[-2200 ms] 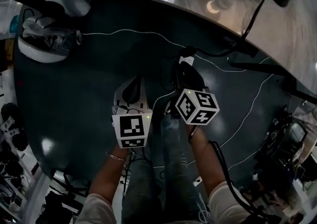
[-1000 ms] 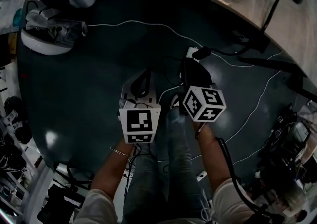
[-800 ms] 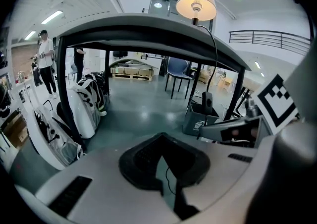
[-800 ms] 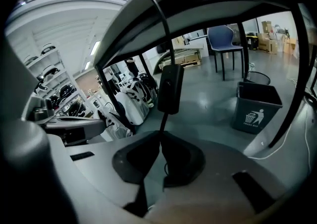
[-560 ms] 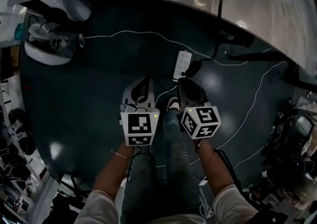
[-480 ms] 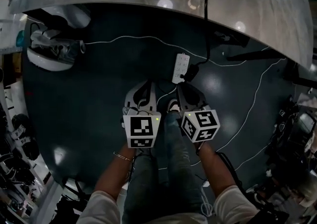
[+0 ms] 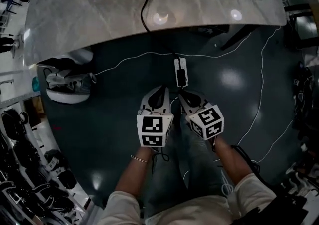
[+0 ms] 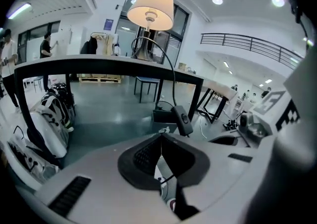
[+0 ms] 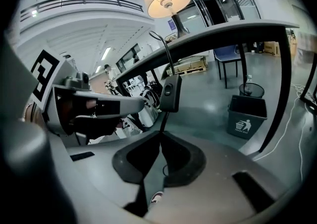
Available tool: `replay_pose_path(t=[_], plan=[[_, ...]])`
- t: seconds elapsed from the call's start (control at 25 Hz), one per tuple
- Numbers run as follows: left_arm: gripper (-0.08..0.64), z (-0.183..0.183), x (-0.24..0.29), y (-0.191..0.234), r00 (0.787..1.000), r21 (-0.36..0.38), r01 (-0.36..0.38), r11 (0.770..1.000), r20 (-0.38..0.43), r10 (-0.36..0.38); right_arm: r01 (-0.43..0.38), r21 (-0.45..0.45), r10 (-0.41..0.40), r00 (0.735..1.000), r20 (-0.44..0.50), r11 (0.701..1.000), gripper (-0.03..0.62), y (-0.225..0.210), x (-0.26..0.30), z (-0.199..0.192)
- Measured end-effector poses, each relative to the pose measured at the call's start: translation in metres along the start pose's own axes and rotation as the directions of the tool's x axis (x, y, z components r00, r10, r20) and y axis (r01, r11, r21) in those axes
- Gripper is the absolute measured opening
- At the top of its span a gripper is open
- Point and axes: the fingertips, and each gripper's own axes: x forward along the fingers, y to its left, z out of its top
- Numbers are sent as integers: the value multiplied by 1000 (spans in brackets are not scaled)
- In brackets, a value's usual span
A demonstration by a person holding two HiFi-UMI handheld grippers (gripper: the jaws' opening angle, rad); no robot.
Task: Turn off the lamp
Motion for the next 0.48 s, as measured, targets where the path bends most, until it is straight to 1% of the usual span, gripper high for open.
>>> replay_pose_path(t=[0.08, 0.12, 0.2, 0.32, 0.48], plan=[[9, 12, 1, -15, 999, 10, 34, 999, 0, -34, -11, 2, 11, 1000, 4, 1000, 14, -2, -7, 0], [28, 17, 2, -23, 998, 19, 55, 998, 1, -55, -17, 1, 17, 1000, 8, 1000, 14, -3, -10, 0], [106, 24, 5, -35, 996, 49, 93, 994, -3, -93, -28, -4, 28, 999, 16, 1000, 14, -6, -15, 0], [150, 32, 16, -46, 991, 95, 137, 986, -11, -137, -46, -7, 46, 999, 28, 999, 14, -11, -17, -1], [176, 41, 31, -56, 975, 58, 221, 974, -16, -220, -73, -20, 74, 996, 47, 997, 14, -15, -22, -3]])
